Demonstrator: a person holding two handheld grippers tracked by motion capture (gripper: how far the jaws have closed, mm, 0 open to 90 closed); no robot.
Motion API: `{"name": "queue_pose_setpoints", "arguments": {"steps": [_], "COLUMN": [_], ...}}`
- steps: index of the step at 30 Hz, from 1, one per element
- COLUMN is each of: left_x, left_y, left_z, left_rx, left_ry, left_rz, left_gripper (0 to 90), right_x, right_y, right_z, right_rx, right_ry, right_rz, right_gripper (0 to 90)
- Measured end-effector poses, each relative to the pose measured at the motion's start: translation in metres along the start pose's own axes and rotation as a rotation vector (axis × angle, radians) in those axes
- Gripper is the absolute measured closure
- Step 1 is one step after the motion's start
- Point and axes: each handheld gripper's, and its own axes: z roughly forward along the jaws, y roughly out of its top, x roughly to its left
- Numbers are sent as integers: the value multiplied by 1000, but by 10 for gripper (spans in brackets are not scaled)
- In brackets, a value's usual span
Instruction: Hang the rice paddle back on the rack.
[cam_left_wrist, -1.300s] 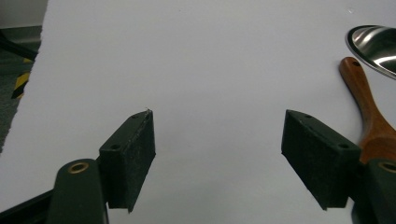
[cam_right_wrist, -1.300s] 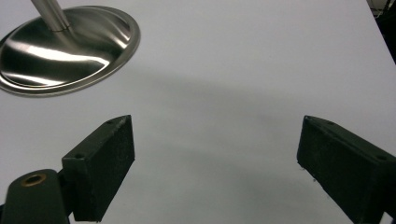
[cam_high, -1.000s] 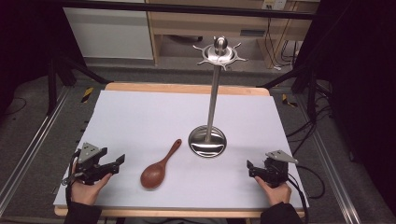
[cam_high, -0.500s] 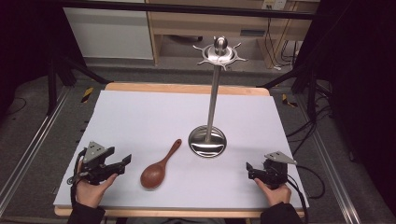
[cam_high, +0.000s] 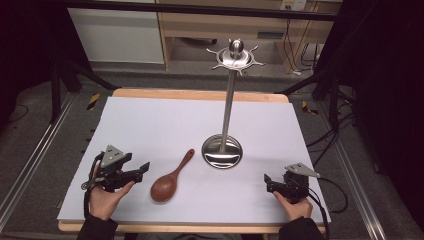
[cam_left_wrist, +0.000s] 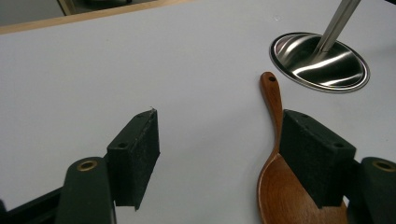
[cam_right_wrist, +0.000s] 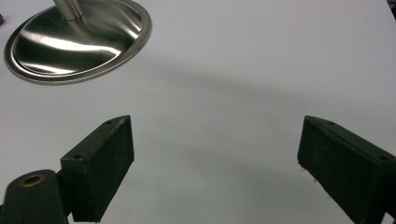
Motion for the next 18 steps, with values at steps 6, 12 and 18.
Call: {"name": "queue_pose_setpoints", "arguments": {"steps": [6,12,18], "left_x": [-5,-12,-19], "left_y": [11,23,33], "left_z": [8,15,20], "left_rx": [13,34,58], "left_ry": [-12,-28,-35], "left_rz": [15,46,75], "left_gripper": [284,299,316], "right_x": [0,0,1], "right_y": [-1,-1,-1], "right_z": [2,1,0], "right_rx": [5,2,7], "right_ry": [5,7,6], "right_rz": [-3,-7,-16], "right_gripper": [111,111,111]}}
